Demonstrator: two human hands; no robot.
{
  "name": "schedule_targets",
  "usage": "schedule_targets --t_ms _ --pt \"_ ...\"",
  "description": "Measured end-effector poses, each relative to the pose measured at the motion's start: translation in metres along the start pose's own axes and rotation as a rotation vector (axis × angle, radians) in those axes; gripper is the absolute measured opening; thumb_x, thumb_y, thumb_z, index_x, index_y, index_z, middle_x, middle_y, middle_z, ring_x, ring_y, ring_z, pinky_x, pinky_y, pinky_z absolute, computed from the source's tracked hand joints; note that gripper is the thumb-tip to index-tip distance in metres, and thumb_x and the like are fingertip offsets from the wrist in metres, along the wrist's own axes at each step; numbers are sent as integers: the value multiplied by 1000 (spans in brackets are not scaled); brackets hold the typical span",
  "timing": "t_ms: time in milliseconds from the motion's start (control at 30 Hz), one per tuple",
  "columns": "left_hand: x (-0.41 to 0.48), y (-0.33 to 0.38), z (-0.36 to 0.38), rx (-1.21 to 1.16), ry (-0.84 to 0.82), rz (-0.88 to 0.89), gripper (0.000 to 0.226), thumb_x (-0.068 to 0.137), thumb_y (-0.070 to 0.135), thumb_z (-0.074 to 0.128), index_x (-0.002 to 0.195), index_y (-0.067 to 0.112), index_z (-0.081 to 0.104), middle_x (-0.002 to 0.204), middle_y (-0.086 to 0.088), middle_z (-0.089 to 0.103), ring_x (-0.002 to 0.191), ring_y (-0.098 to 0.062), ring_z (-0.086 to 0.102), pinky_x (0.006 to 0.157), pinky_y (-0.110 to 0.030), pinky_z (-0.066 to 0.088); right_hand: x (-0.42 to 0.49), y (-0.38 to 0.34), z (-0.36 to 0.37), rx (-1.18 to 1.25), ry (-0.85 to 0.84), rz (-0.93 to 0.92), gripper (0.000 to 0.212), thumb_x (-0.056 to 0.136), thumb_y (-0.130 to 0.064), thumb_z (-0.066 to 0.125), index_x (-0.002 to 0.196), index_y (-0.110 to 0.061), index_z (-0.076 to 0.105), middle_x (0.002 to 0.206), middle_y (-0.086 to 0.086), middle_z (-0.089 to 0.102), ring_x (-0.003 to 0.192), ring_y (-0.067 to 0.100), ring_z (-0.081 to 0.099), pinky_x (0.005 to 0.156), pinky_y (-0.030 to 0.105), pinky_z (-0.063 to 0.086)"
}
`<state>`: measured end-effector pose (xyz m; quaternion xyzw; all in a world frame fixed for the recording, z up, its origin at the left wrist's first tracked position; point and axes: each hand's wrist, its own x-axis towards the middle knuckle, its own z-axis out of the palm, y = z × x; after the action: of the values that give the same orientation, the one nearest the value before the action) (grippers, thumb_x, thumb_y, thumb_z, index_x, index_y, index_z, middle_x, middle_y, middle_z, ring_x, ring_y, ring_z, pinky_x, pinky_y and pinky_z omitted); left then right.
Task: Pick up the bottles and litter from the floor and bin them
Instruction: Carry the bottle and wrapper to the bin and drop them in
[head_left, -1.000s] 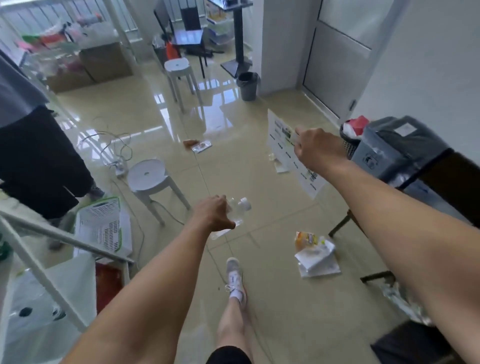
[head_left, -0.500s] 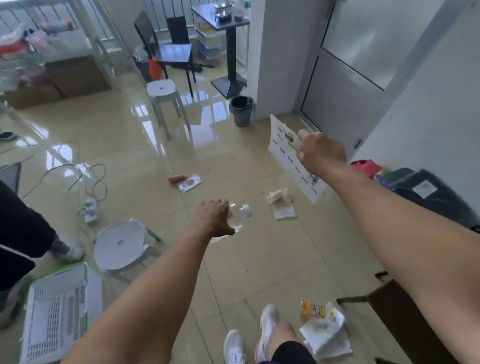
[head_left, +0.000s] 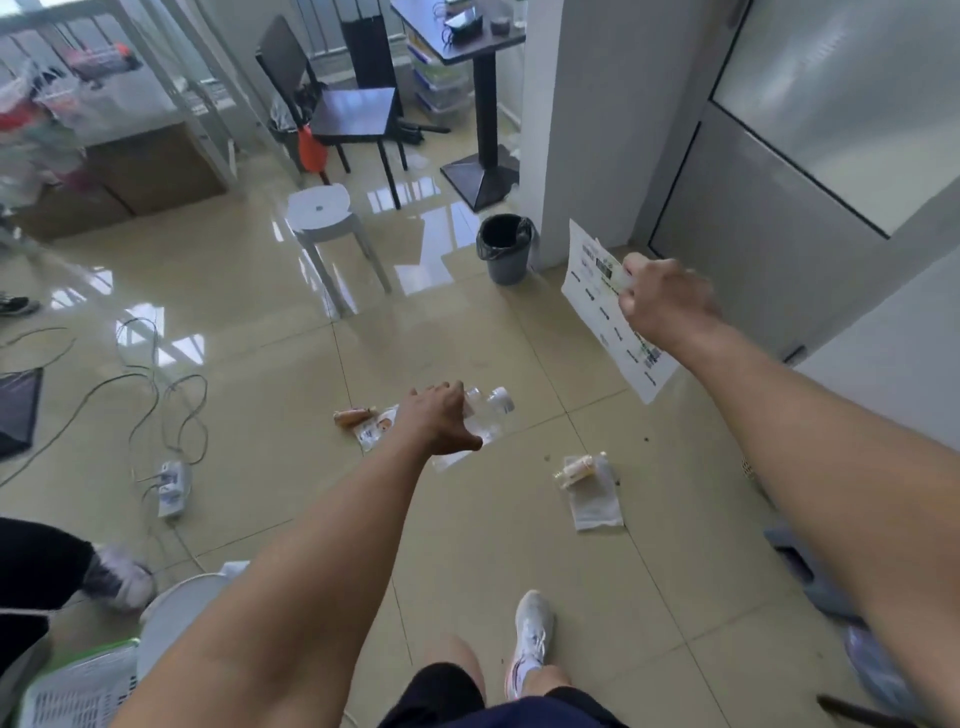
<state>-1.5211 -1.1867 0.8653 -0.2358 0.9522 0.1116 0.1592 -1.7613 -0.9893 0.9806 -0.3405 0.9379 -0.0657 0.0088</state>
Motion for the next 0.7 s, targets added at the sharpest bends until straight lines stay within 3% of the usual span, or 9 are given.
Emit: schedule_targets --t_ms 233,700 --pt "148 -52 -63 -37 11 -73 51 69 56 70 98 25 42 106 1 62 88 -25 52 78 -36 33 179 -16 8 -11 -4 -27 8 91 -13 48 97 -14 52 78 9 58 69 34 56 63 36 45" --pt "478 -162 -183 -135 -28 -19 50 75 58 70 102 22 49 100 3 58 88 -23 51 74 -35 34 525 -61 58 -35 -143 62 5 97 -17 47 98 -13 49 86 12 60 78 37 61 69 40 51"
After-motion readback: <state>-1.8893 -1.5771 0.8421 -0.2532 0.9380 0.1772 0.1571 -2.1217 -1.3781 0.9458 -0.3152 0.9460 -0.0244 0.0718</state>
